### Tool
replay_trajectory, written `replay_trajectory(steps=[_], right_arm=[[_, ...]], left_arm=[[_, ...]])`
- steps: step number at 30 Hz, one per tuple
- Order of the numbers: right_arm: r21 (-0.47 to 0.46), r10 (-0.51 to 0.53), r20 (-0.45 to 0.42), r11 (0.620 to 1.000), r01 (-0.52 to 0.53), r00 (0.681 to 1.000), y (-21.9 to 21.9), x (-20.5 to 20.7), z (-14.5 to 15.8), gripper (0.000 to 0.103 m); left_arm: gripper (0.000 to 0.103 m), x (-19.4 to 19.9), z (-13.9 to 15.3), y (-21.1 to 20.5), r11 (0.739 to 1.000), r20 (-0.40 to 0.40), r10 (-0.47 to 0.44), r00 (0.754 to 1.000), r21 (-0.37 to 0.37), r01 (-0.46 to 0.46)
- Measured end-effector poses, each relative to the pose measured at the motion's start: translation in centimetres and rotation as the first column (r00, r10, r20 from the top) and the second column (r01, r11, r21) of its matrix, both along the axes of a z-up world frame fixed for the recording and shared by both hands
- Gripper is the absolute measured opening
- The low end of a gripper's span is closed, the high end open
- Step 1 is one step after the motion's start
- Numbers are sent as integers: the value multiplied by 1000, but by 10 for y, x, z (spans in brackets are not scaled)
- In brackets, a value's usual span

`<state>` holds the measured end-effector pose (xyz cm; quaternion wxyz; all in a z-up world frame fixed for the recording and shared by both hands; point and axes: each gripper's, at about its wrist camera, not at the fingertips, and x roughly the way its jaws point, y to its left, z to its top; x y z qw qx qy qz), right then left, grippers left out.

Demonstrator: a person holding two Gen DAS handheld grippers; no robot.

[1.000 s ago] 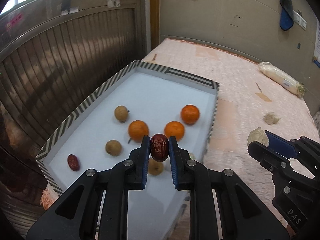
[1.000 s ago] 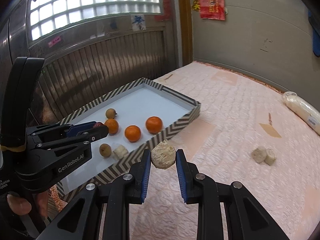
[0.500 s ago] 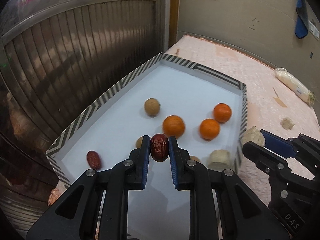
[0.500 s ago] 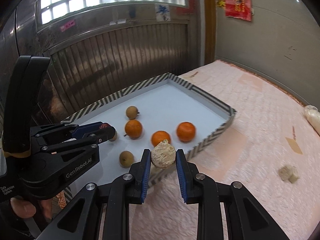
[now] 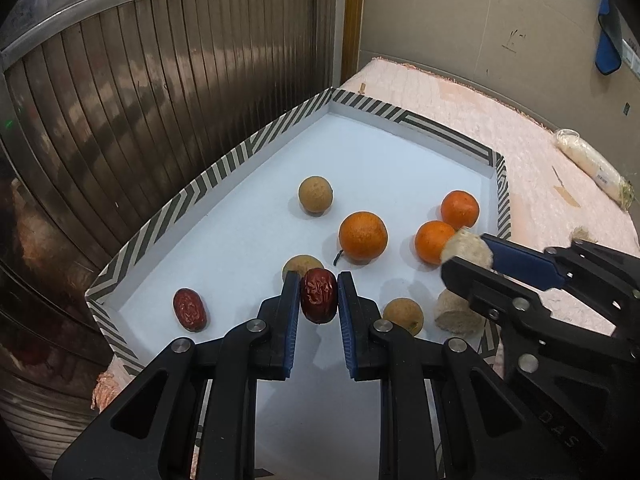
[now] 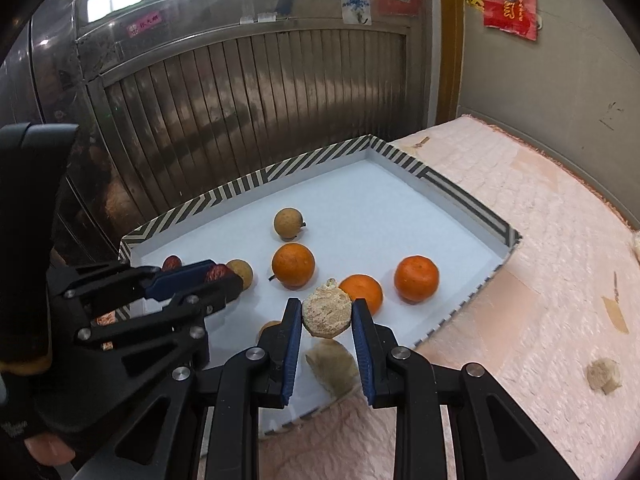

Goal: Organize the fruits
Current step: 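Lower both tools into the tray and open them to release date and lump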

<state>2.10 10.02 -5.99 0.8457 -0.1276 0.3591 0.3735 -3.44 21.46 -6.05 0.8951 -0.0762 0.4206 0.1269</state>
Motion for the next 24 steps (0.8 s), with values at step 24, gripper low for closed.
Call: replay_trajectory(steps=[24], right_arm=[[-2,39,-40,999,-40,998,15,13,-19,27]], left_arm=[[34,6,-6,8,999,-32,41,999,3,-41]])
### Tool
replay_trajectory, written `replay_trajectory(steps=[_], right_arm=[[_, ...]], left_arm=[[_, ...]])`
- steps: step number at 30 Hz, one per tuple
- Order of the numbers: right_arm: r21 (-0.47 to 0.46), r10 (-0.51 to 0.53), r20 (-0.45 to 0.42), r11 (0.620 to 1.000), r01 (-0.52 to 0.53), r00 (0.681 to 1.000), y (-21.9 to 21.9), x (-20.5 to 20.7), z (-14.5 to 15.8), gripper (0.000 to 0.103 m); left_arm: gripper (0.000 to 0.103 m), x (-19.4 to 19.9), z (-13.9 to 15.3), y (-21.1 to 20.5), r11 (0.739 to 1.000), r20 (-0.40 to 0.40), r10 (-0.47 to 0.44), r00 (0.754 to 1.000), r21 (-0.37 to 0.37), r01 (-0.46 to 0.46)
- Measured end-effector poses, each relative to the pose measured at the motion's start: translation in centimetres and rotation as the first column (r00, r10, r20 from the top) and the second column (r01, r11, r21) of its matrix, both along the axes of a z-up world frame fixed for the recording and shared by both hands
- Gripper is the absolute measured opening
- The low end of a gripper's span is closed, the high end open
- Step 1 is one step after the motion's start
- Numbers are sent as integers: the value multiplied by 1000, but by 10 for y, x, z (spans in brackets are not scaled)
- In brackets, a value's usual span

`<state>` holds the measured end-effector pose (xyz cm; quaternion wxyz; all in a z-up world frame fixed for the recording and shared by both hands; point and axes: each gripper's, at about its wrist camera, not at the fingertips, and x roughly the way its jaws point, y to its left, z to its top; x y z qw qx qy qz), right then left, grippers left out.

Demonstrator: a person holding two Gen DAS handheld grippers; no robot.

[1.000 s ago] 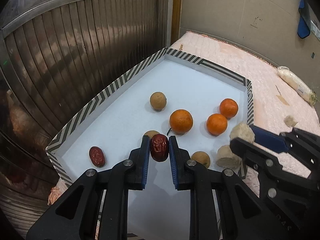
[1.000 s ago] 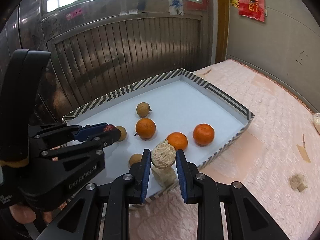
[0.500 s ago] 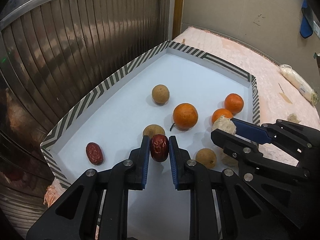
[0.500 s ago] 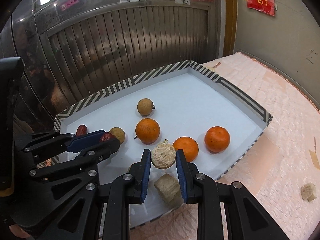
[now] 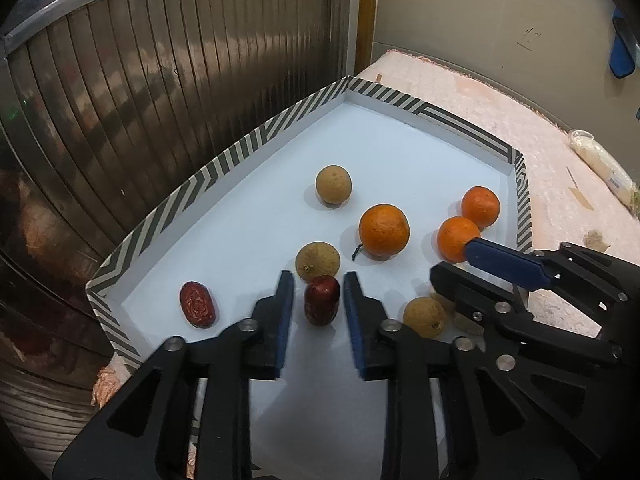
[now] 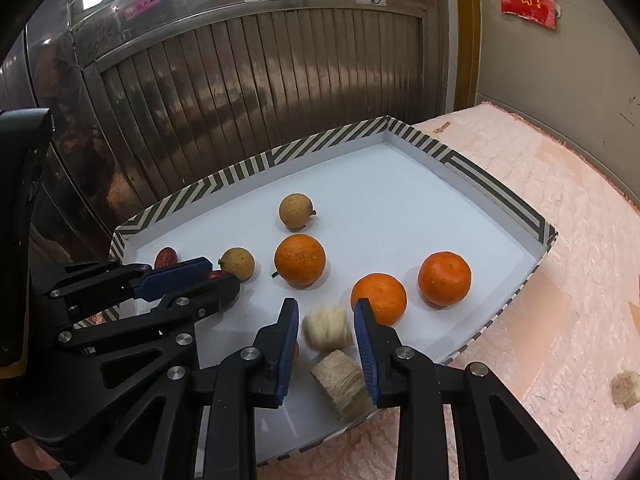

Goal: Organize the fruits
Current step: 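Lower both tools into the tray and open them to release date and lump, then withdraw both open tools from the tray toward the pale pieces on the quilt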

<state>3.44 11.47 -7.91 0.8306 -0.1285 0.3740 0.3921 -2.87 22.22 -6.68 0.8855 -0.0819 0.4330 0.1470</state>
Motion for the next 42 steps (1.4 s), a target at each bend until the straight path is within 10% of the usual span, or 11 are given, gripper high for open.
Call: replay_trajectory(steps=[8,24,42], right_arm=[[58,-64,18,996,63,998,-31,-7,16,29],[124,-273,54,956,265,960,-146,-14,42,35],[62,-509,24,860,507,860,-280,11,20,37]], left_arm=[[61,-4,16,-13,1000,62,-8,998,2,8],[61,27,37,-113,979,115,-206,972,18,205],[61,78,24,-222,897,65,-437,897,-33,440]])
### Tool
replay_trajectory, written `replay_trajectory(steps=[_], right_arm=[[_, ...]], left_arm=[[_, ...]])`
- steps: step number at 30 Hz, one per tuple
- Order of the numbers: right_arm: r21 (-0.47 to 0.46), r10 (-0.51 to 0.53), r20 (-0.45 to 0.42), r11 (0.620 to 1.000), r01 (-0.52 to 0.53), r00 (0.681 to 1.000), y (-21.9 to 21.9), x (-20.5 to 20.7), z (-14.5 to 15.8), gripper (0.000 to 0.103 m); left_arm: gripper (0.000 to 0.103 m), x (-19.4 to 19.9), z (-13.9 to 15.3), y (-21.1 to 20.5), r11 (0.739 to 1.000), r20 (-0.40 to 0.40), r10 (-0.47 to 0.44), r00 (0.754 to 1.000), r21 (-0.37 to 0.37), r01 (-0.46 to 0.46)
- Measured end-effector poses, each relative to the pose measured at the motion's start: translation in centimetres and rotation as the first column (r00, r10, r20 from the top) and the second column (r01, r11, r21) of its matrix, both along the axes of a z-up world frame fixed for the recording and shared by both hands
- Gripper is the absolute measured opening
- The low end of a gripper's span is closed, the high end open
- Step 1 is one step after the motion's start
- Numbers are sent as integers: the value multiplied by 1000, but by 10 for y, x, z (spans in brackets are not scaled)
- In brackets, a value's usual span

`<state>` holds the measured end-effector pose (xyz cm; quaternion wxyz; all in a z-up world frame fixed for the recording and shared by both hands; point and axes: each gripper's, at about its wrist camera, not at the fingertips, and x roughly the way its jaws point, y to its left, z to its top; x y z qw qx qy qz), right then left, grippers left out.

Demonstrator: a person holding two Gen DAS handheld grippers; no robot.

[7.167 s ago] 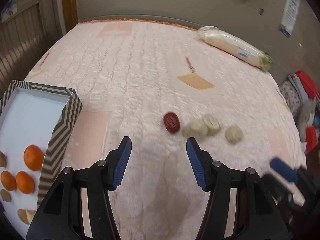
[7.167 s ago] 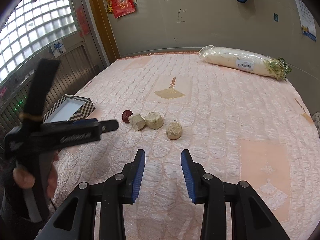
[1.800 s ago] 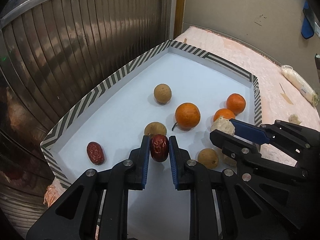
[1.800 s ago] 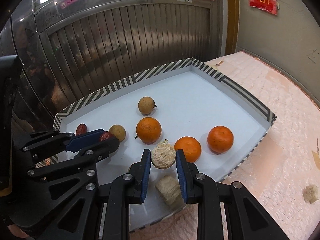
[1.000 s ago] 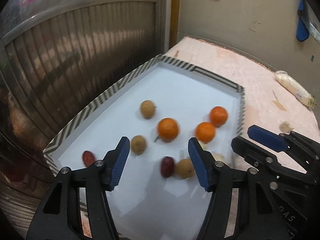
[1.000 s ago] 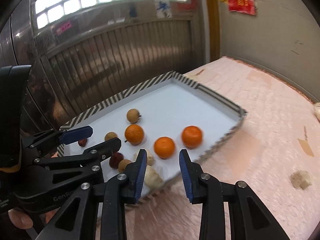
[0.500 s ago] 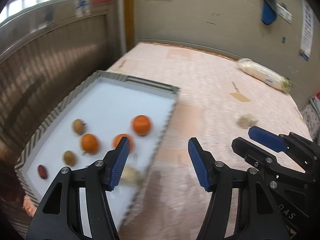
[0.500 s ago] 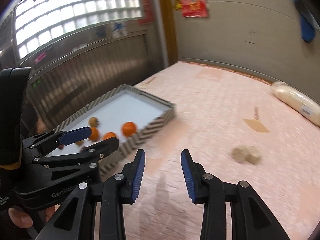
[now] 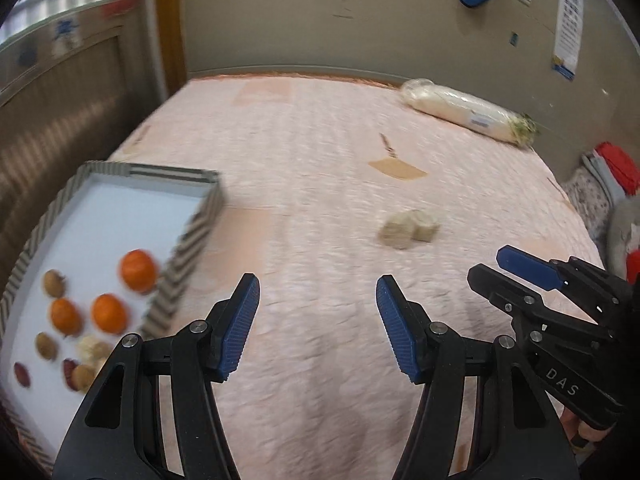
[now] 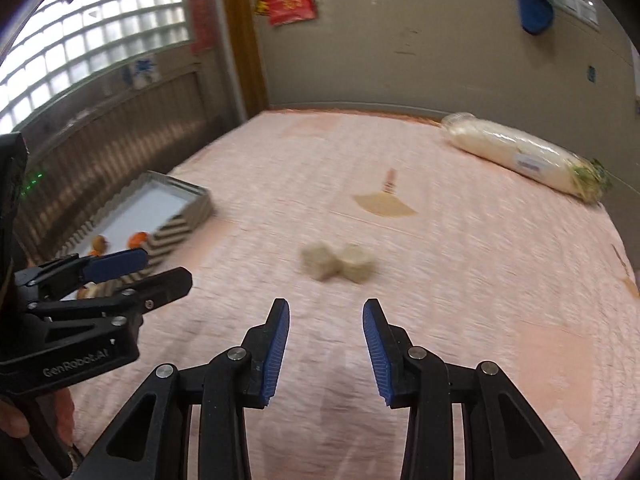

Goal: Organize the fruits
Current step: 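Withdraw both open tools from the tray toward the pale pieces on the quilt, then close the left tool on a pale cube while the right closes on a pale round lump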

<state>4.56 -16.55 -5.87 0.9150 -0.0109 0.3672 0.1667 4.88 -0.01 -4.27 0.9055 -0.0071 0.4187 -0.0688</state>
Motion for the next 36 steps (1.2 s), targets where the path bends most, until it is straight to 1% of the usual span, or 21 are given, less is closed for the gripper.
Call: replay_trajectory(steps=[2,6,11,14,16,18,19,20,21,23,28,30,34,36], right_arm=[[2,-24,-8,1000,24,1000,-12,4,-2,37],[22,-62,-14,998,62,998,-30,8,-3,37],[39,-77,-25,996,78,997,-39,13,-6,37],[44,-80,-28,996,82,996,-43,16,-7,37],[48,-85,-32,995,86,996,-45,18,-7,37],[52,-84,-37,995,86,996,-46,20,-9,37],[50,-84,-40,995,86,996,-47,21,-10,37],[49,-86,-41,995,88,995,-47,22,-11,37],[49,-87,-44,995,90,995,-47,23,-11,37],[51,-85,-50,995,88,995,-46,26,-12,37],[45,-51,-59,998,54,997,-33,38,-16,37],[34,-26,-61,999,29,998,-24,45,-18,37],[-8,31,-77,999,-31,997,-3,65,-28,37],[-25,37,-84,999,-39,996,4,74,-32,37]], left_arm=[[61,9,-4,-11,999,-22,-29,999,-17,29],[61,29,-10,-28,997,-34,-75,997,-24,75],[61,52,-20,-52,988,-61,-150,987,13,151],[61,64,-28,-60,982,-89,-188,978,3,189],[61,70,-33,-64,979,-100,-200,975,12,202],[60,74,-37,-62,980,-98,-197,976,5,198],[57,75,-37,-59,981,-97,-193,976,-9,193],[39,77,-38,-57,982,-100,-190,977,-19,189],[30,79,-39,-54,983,-109,-185,977,-24,183],[30,81,-38,-49,985,-108,-170,980,-30,167],[30,71,-31,-40,989,-94,-147,985,-7,147],[30,65,-27,-32,992,-88,-123,988,-10,123],[30,53,-20,-17,998,-67,-69,995,6,69],[30,48,-19,-12,999,-70,-52,996,0,52]])
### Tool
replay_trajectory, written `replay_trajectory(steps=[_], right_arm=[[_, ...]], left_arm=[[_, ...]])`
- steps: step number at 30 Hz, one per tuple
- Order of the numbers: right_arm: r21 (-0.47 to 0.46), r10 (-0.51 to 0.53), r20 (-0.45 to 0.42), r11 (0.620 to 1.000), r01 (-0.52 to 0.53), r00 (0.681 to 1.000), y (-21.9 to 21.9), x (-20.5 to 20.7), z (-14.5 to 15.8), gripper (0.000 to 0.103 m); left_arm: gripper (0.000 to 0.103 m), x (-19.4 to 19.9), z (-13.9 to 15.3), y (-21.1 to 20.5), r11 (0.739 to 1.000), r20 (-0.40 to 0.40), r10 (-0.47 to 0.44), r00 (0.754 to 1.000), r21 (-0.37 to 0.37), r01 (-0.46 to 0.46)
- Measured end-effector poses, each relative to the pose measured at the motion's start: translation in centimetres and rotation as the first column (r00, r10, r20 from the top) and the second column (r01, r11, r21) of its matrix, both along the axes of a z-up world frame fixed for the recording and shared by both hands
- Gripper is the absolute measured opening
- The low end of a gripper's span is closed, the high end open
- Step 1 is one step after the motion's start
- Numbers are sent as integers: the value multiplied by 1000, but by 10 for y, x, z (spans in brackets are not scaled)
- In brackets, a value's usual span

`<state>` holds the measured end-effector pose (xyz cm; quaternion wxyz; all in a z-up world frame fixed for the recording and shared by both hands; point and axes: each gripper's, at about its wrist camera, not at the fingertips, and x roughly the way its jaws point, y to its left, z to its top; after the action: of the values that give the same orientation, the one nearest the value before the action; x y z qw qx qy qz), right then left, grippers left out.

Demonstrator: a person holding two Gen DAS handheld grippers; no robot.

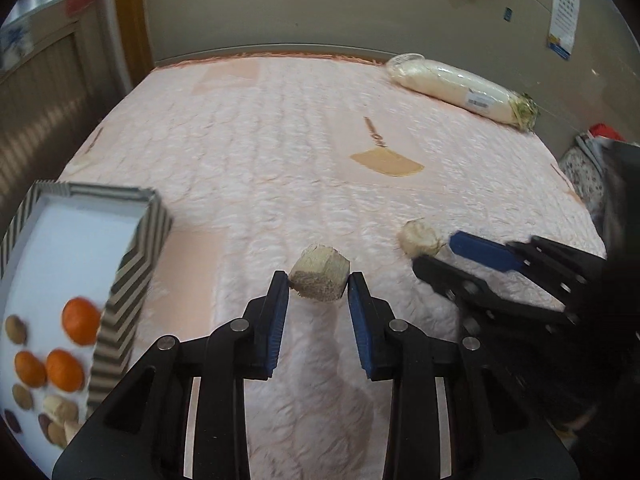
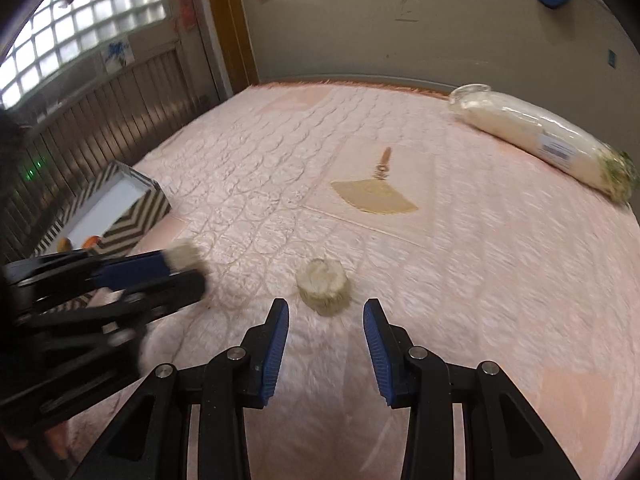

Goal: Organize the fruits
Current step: 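Close the left tool on a pale cube while the right closes on a pale round lump, then carry the pale cube and the pale round lump over the white tray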

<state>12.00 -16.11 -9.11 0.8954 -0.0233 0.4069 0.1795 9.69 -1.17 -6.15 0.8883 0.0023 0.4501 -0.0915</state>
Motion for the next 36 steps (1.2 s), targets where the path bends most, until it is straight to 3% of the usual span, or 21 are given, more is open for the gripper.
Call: replay_trajectory(steps=[2,4,16,36], right_arm=[[5,11,1,1000,-11,1000,4,6,-3,37],[-20,11,4,1000,-10,1000,9,9,-7,27],[55,-38,85,998,34,996,5,-43,21,27],[58,93,138,993,-102,986,77,-93,46,27]], left_arm=[[30,-4,0,4,1000,-4,11,1000,3,-11],[30,-10,0,7,1000,-1,21,1000,7,-21],[30,-39,12,29,996,45,79,996,39,-81],[30,-85,34,83,981,121,176,977,66,-185]])
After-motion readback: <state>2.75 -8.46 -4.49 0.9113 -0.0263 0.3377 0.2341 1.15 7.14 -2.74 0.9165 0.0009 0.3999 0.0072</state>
